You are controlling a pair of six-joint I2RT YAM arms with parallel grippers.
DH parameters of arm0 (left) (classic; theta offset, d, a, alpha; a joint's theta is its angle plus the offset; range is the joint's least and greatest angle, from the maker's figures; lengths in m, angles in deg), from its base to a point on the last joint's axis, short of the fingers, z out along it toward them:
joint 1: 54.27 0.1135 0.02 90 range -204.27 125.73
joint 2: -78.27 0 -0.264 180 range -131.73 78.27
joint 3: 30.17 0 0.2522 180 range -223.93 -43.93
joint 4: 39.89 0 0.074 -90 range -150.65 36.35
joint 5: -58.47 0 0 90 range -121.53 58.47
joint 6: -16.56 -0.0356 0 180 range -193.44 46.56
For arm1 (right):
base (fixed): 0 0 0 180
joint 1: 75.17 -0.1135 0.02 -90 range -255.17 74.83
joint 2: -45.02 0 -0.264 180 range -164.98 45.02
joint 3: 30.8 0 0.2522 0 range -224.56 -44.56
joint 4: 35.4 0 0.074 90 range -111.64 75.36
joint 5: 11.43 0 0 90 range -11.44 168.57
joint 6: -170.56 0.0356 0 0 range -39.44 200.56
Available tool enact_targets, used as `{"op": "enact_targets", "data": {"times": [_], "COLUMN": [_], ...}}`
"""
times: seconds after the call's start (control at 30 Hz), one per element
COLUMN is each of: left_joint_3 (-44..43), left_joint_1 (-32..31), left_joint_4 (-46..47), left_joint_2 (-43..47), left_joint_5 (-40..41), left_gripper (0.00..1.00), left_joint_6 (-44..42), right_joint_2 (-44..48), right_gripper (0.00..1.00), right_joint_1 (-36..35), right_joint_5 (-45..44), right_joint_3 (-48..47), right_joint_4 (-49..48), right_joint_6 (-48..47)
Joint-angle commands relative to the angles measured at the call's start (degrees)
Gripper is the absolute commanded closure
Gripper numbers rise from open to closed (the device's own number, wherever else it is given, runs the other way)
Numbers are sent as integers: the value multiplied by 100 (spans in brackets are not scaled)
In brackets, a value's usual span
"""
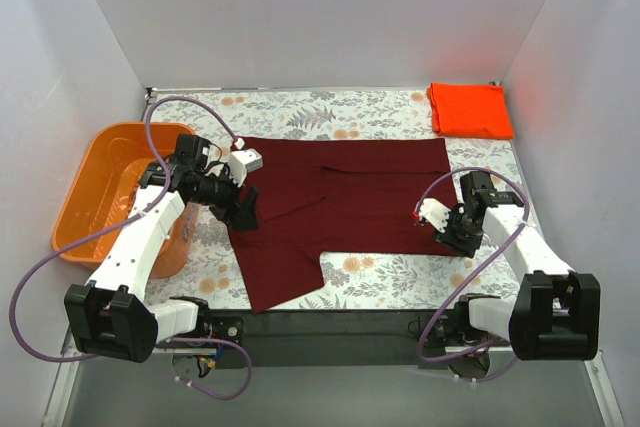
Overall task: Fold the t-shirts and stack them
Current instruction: Fold the tshirt
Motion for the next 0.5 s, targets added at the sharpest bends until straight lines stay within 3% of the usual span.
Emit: {"op": "enact_targets", "data": {"times": [0.0, 0.47], "left_joint_3": [82, 416], "left_joint_1": [-33, -33], "left_joint_4": [19, 221], "left_joint_2": [-5, -154], "left_joint_5": [11, 2], "left_gripper": [30, 29], "left_joint_6": [-161, -153], "right_joint_2": [-282, -537], "right_gripper": [55, 55], "right_joint_1": [-27, -44], "right_joint_5": [-110, -93], "right_joint_3": [11, 142], "right_joint_4": [-219, -148], "right_joint_6": [-110, -278]}}
